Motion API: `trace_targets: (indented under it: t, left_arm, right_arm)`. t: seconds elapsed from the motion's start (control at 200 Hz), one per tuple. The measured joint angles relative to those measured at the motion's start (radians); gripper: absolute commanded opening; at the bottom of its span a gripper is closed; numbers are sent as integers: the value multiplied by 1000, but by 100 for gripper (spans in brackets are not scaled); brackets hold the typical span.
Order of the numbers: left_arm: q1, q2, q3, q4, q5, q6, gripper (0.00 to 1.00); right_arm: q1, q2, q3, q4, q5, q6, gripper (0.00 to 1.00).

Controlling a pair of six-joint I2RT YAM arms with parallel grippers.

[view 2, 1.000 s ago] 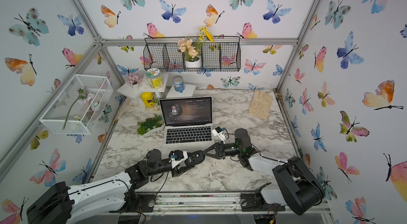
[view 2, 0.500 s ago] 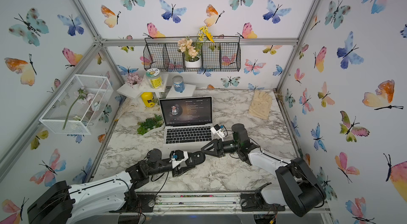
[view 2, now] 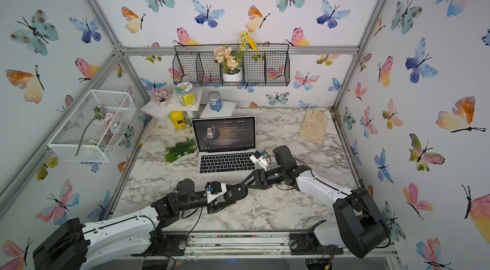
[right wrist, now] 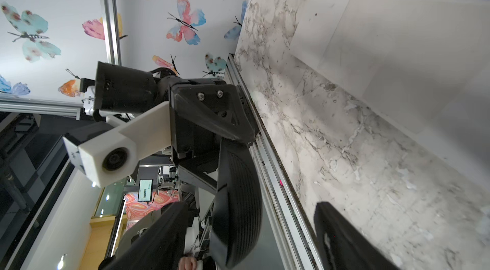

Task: Remove the wireless mouse receiver from the laptop
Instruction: Close the lid on the mouse.

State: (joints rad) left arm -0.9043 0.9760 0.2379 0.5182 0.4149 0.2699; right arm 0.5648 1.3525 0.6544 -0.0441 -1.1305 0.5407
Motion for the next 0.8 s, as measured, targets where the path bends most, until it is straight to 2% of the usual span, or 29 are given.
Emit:
trace_targets:
  t: [0.115,0.48,0.616,0.801]
  left_arm:
    - [0,10,15,-2,12,0,0]
    - [0,15,18,-6,17,0,0]
    - [0,23,18,-8,17,0,0]
    - [0,24,18,-13,21,19,0]
  right_arm:
    - [31,0,1,-5,-9,-20,76]
    - [32,26,5,-42,-11,-64,59]
    - [40,26,5,-36,-17,-61,42]
    - [53,26,-8,14,-27,-8,33]
